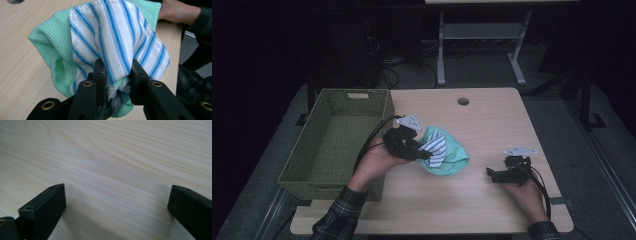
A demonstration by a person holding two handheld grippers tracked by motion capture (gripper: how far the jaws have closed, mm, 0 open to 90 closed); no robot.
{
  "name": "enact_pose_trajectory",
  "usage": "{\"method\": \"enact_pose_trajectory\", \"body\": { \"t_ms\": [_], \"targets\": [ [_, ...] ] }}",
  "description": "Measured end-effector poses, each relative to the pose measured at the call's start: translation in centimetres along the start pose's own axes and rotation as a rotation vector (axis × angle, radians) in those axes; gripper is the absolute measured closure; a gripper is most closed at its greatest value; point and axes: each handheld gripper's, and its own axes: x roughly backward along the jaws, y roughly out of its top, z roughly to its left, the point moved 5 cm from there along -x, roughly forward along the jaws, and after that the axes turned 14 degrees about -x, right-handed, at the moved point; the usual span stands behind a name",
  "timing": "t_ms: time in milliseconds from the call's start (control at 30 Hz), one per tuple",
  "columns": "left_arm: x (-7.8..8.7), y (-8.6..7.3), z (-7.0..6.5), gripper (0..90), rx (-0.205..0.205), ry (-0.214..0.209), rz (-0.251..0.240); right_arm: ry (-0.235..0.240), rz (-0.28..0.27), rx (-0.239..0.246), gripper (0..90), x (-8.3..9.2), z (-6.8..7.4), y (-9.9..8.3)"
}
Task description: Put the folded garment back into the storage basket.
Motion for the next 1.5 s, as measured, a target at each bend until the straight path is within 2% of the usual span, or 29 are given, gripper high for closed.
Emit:
{"method": "enact_pose_trajectory", "body": {
  "t_ms": [267,300,533,633,1067,1500],
  "targets": [
    [1.6,-0.2,1.2,70.7,0.011,0.043,0.009,-0.003,-0.001,-0.003,1.4,0.0,0.0,0.0],
    [2.0,-0.3,1.6,70.7,0.017,0.059,0.011,-0.003,-0.001,-0.005,1.4,0.0,0.0,0.0],
    [3.3,-1.1,2.7,70.6,0.036,0.100,0.022,-0.003,-0.001,-0.003,1.4,0.0,0.0,0.0],
    [3.7,-1.5,3.0,70.6,0.044,0.110,0.031,-0.003,-0.001,-0.003,1.4,0.0,0.0,0.0],
    [6.1,-3.5,4.0,70.3,0.106,0.163,-0.007,-0.002,-0.002,-0.007,1.4,0.0,0.1,0.0],
    [8.5,-5.5,4.7,70.4,0.152,0.224,-0.009,-0.002,-0.002,-0.007,1.4,0.0,0.1,0.0]
  ]
}}
